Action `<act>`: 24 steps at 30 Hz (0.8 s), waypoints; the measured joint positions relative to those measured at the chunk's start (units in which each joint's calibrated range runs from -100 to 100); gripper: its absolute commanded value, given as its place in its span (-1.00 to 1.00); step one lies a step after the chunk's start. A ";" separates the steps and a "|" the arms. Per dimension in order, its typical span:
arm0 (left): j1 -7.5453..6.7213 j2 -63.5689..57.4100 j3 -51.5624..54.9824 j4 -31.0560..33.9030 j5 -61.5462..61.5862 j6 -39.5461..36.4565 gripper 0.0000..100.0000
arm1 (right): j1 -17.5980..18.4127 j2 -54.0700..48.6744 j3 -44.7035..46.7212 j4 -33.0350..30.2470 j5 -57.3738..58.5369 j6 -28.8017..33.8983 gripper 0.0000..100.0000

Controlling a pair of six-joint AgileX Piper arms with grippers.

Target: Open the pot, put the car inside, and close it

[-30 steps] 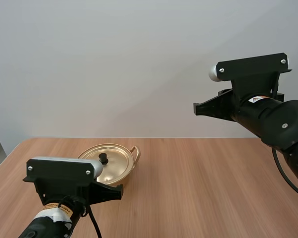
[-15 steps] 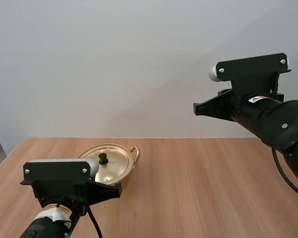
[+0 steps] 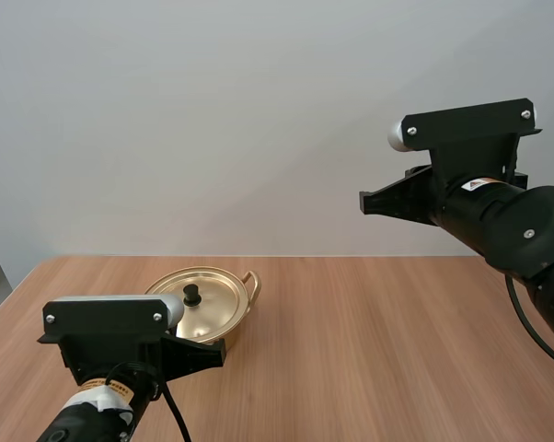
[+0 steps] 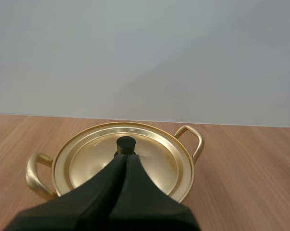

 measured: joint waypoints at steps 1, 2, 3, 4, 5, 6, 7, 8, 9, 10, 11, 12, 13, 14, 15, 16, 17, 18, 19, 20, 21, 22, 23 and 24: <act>0.00 0.00 0.00 0.00 0.00 0.00 -1.00 | 0.00 0.00 0.00 0.00 0.00 0.00 -1.00; 0.00 0.00 0.00 0.00 0.00 0.00 -1.00 | 0.00 0.00 0.00 0.00 0.00 0.00 -1.00; 0.00 0.00 0.00 0.00 0.00 0.00 -1.00 | 0.00 0.00 0.00 0.00 0.00 0.00 -1.00; 0.00 0.00 0.00 0.00 0.00 0.00 -1.00 | 0.00 0.00 0.00 0.00 0.00 0.00 -1.00; 0.00 0.00 0.00 0.00 0.00 0.00 -1.00 | 0.00 0.00 0.00 0.00 0.00 0.00 -1.00; 0.00 0.00 0.00 0.00 0.00 0.00 -1.00 | 0.00 0.00 0.00 0.00 0.00 0.00 -1.00; 0.00 0.00 0.00 0.00 0.00 0.00 -1.00 | 0.00 0.00 0.00 0.00 0.00 0.00 -1.00; 0.00 0.00 0.00 0.00 0.00 0.00 -1.00 | 0.00 0.00 0.00 0.00 0.00 0.00 -1.00; 0.00 0.00 0.00 0.00 0.00 0.00 -1.00 | 0.00 0.00 0.00 0.00 0.00 0.00 -1.00; 0.00 0.00 0.00 0.00 0.00 0.00 -1.00 | 0.00 0.00 0.00 0.00 0.00 0.00 -1.00; 0.00 0.00 0.00 0.00 0.00 0.00 -1.00 | 0.00 0.00 0.00 0.00 0.00 0.00 -1.00; 0.00 0.00 0.00 0.00 0.00 0.00 -1.00 | 0.00 0.00 0.00 0.00 0.00 0.00 -1.00; 0.00 0.00 0.00 0.00 0.00 0.00 -1.00 | 0.00 0.00 0.00 0.00 0.00 0.00 -1.00; 0.00 0.00 0.00 0.00 0.00 0.00 -1.00 | 0.00 0.00 0.00 0.00 0.00 0.00 -1.00; 0.00 0.00 0.00 0.00 0.00 0.00 -1.00 | 0.00 0.00 0.00 0.00 0.00 0.00 -1.00; 0.00 0.00 0.00 0.00 0.00 0.00 -1.00 | 0.00 0.00 0.00 -0.22 0.00 0.00 -1.00; 0.00 0.00 0.00 0.00 0.00 0.00 -1.00 | 0.00 0.00 0.00 -0.56 0.00 0.00 -1.00; 0.00 0.00 0.00 0.00 0.00 0.00 -1.00 | 0.00 0.00 0.02 -1.35 0.00 0.00 -1.00; 0.00 0.00 0.00 0.00 0.00 0.00 -1.00 | 0.00 0.00 0.36 -2.36 -0.37 0.00 -1.00; 0.00 0.00 0.00 0.00 0.00 0.00 -1.00 | 0.00 0.00 1.12 -3.43 -0.65 0.00 -1.00; 0.00 0.00 0.00 0.00 0.00 0.00 -1.00 | 0.00 0.00 2.02 -5.09 -0.44 0.09 -1.00; 0.00 0.00 0.00 0.00 0.00 0.00 -1.00 | 0.00 0.00 3.16 -6.46 -0.43 0.57 -1.00; 0.00 0.00 0.00 0.00 0.00 0.00 -1.00 | 0.00 0.00 4.15 -7.43 -0.43 1.14 -1.00; 0.00 0.00 0.00 0.00 0.00 0.00 -1.00 | 0.00 0.00 5.48 -8.23 -0.97 2.06 -1.00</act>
